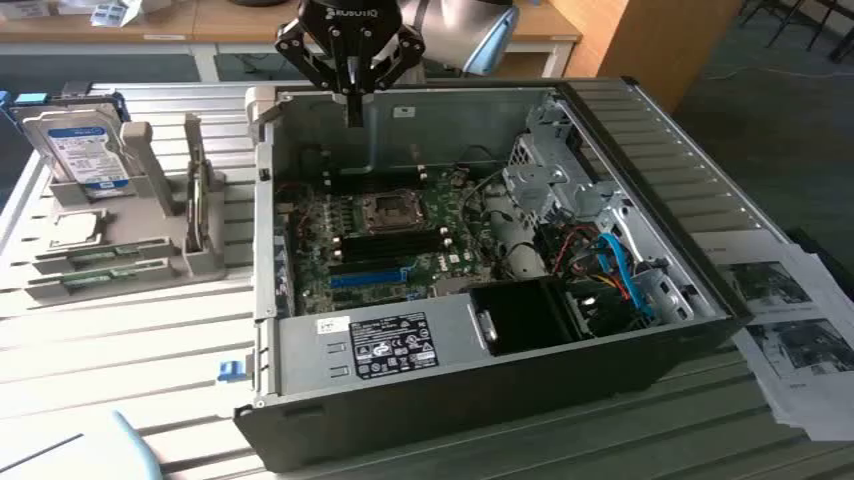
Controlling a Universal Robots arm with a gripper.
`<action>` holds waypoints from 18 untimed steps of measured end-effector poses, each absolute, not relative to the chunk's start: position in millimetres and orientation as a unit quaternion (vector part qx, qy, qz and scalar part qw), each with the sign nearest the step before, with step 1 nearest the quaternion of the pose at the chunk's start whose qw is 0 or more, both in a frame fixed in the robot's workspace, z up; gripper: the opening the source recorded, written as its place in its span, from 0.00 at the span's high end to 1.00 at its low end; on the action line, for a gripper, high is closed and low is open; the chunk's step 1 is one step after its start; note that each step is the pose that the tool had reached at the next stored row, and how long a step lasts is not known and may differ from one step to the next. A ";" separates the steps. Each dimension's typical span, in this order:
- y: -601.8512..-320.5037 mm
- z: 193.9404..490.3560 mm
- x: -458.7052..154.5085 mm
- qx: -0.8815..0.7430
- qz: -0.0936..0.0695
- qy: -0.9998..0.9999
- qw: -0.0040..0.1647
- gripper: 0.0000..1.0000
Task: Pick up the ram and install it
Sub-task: 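Reach for the ram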
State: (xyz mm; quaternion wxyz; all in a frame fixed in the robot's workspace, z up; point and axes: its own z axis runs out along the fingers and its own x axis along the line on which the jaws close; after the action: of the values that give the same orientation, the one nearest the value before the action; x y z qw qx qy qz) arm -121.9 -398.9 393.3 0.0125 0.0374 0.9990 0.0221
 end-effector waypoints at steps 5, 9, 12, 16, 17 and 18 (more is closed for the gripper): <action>-398.9 393.3 -121.9 0.037 0.022 0.999 0.012 0.91; -398.8 393.3 -121.9 0.037 0.022 0.999 0.012 0.91; -398.8 393.2 -122.3 0.037 0.022 0.999 0.013 0.91; -398.9 393.3 -126.1 0.037 0.022 0.999 0.012 0.91; -398.9 393.2 -127.7 0.038 0.022 0.999 0.013 0.91; -398.9 393.2 -129.2 0.038 0.022 0.999 0.012 0.91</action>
State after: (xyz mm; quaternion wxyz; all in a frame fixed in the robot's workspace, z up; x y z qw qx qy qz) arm -129.2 -398.9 393.2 0.0125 0.0375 0.9990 0.0221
